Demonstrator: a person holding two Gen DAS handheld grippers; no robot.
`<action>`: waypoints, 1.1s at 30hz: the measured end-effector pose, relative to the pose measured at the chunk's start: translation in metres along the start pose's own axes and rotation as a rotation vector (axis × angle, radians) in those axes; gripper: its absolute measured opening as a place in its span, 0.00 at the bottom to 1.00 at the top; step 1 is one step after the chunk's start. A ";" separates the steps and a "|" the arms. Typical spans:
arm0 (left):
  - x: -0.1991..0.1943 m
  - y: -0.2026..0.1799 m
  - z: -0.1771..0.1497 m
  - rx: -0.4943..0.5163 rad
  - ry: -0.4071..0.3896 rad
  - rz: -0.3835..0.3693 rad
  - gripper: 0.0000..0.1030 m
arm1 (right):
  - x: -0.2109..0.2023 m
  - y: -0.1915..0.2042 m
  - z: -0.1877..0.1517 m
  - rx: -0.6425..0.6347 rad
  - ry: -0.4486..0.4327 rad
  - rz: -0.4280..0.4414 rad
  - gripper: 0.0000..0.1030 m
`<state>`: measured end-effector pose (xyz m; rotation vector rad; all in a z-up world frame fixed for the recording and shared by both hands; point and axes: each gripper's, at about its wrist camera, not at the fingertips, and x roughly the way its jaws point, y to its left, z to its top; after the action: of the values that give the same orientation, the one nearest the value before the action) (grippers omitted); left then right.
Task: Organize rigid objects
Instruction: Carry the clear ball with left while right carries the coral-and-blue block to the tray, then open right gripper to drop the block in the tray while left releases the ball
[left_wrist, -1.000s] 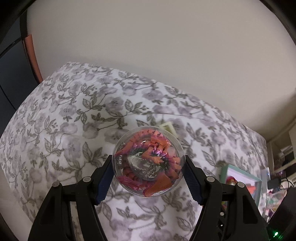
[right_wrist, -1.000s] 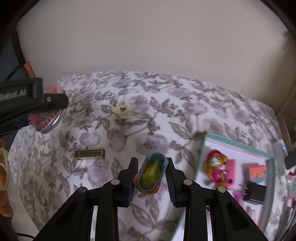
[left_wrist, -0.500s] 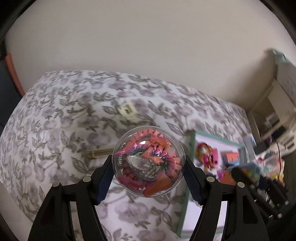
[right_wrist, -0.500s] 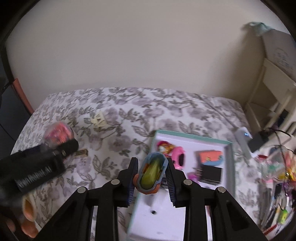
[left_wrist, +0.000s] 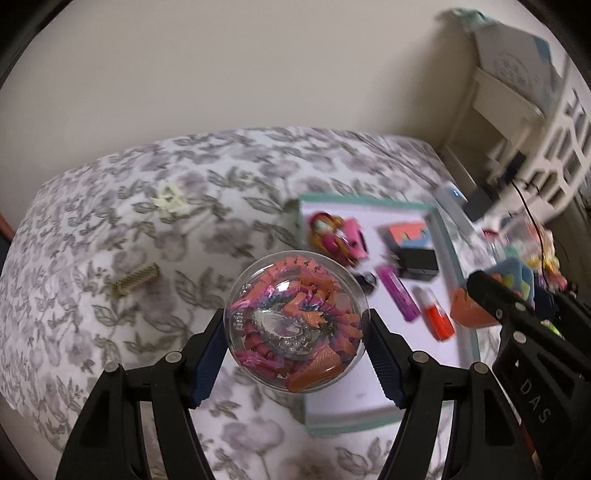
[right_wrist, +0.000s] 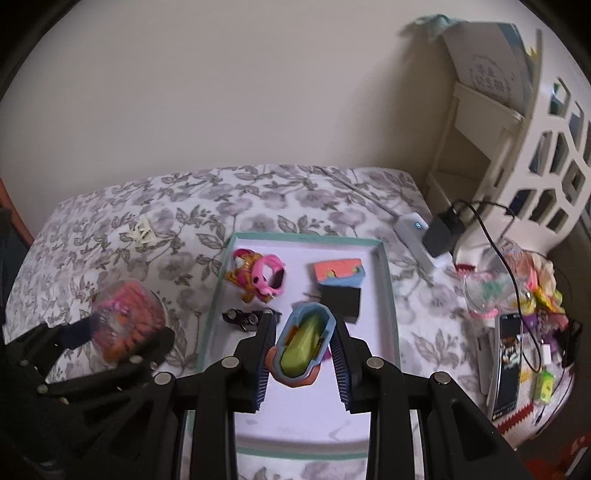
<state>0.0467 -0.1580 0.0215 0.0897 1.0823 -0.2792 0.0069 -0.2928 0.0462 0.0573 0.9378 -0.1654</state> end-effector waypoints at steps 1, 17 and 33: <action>0.002 -0.004 -0.002 0.010 0.006 0.001 0.70 | 0.000 -0.004 -0.002 0.004 0.002 -0.009 0.31; 0.059 -0.053 -0.038 0.124 0.217 -0.019 0.71 | 0.064 -0.032 -0.034 0.026 0.226 -0.060 0.31; 0.084 -0.057 -0.050 0.113 0.310 -0.014 0.71 | 0.099 -0.026 -0.050 -0.004 0.341 -0.055 0.31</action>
<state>0.0254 -0.2173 -0.0719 0.2324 1.3751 -0.3471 0.0194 -0.3242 -0.0626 0.0565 1.2804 -0.2089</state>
